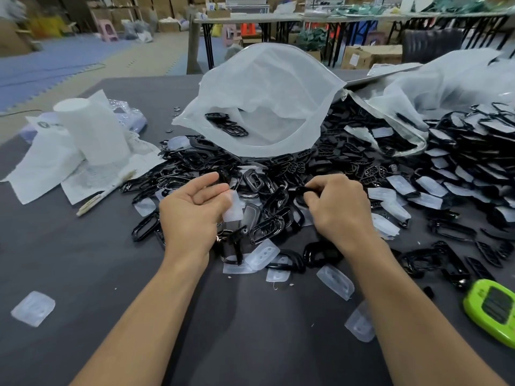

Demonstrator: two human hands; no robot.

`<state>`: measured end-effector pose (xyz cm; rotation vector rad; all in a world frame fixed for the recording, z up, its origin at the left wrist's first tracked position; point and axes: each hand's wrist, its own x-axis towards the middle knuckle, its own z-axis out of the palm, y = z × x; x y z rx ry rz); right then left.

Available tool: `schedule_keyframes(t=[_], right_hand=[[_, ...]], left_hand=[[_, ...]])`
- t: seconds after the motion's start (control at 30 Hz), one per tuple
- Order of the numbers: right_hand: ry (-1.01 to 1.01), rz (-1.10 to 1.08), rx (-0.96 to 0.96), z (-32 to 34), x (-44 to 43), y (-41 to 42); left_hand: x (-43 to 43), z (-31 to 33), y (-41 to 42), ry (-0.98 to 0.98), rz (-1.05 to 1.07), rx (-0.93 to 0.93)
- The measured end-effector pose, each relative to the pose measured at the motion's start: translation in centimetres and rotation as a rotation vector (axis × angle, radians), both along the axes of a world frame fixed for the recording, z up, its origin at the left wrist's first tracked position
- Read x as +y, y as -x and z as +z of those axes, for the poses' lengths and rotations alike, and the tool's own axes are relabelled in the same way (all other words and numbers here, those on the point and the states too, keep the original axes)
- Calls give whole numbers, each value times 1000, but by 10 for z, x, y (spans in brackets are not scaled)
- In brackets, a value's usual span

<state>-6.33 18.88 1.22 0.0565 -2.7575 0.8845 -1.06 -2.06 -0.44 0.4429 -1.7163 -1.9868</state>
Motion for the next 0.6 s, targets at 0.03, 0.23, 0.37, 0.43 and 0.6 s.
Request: schedule_keyframes(t=[0.03, 0.23, 0.37, 0.43, 0.6], right_hand=[[52, 17, 17, 1, -3, -3], [339, 162, -61, -2, -19, -8], [424, 125, -113, -7, -20, -5], [471, 115, -123, -7, -19, -4], [565, 85, -73, -3, -16, -5]], left_hand=[[1, 0, 0, -2, -5, -6], [3, 2, -3, 67, -28, -76], [2, 3, -3, 79, -18, -106], [3, 2, -3, 68, -27, -96], [3, 5, -4, 196, -66, -86]])
